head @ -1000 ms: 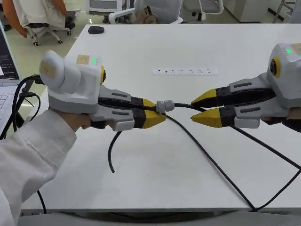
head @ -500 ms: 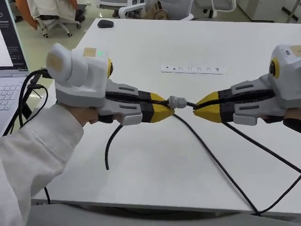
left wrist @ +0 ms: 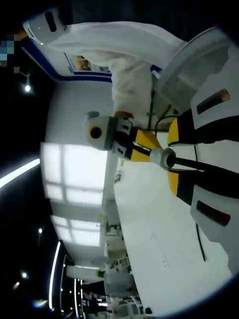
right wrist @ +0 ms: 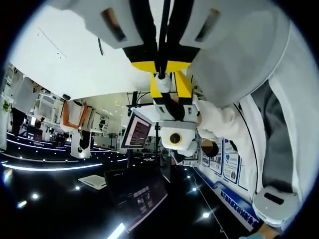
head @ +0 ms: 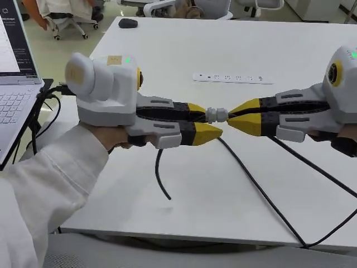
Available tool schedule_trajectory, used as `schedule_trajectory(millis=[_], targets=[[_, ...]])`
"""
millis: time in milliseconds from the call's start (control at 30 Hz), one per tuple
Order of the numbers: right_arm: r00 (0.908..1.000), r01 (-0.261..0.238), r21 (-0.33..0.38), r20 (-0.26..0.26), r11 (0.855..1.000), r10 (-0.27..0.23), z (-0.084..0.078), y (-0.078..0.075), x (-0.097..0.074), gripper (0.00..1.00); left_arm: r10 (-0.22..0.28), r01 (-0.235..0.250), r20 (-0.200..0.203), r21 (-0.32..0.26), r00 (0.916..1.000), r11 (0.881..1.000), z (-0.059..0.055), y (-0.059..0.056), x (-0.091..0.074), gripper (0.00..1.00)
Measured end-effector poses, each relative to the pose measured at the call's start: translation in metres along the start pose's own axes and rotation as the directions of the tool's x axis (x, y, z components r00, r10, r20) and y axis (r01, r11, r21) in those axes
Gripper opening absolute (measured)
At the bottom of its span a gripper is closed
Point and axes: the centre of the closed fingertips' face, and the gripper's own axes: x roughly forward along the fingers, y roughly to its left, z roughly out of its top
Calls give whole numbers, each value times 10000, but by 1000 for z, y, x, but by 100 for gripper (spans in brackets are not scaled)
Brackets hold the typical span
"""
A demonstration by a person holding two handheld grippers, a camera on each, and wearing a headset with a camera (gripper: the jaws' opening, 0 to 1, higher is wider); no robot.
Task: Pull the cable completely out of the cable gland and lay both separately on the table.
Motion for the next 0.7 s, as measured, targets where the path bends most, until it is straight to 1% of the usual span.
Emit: schedule_trajectory(millis=[67, 133, 167, 200, 233, 367, 533, 700], targets=[[9999, -32, -37, 144, 10000, 32, 4, 2, -2, 2, -13, 11, 109, 124, 9999, 9999, 4, -2, 0, 21], [9994, -40, 6, 333, 10000, 40, 9, 2, -4, 2, 65, -77, 232, 550, 9997, 9985, 8, -2, 1, 21], [9992, -36, 25, 391, 10000, 35, 10, 2, -4, 2, 26, -46, 324, 597, 9995, 9982, 11, -3, 0, 20], [9992, -37, 54, 403, 10000, 35, 11, 2, -4, 2, -135, 103, 532, 582, 9985, 9983, 15, -6, 0, 17], [9993, -57, 83, 369, 9999, 54, 10, 2, -3, 2, -170, 136, 637, 527, 9978, 9985, 18, -7, 0, 17], [9991, -39, 69, 412, 10000, 36, 12, 3, -3, 2, -15, -31, 627, 731, 9980, 9973, 17, -6, -1, 17], [9994, 49, 26, 340, 10000, -50, 9, 3, -5, 2, 66, -105, 747, 520, 9972, 9986, 14, -4, -7, 16], [9996, 184, 44, 199, 9998, -185, 3, 1, -15, 2, 153, -180, 679, 381, 9976, 9991, 9, -2, -16, 16]])
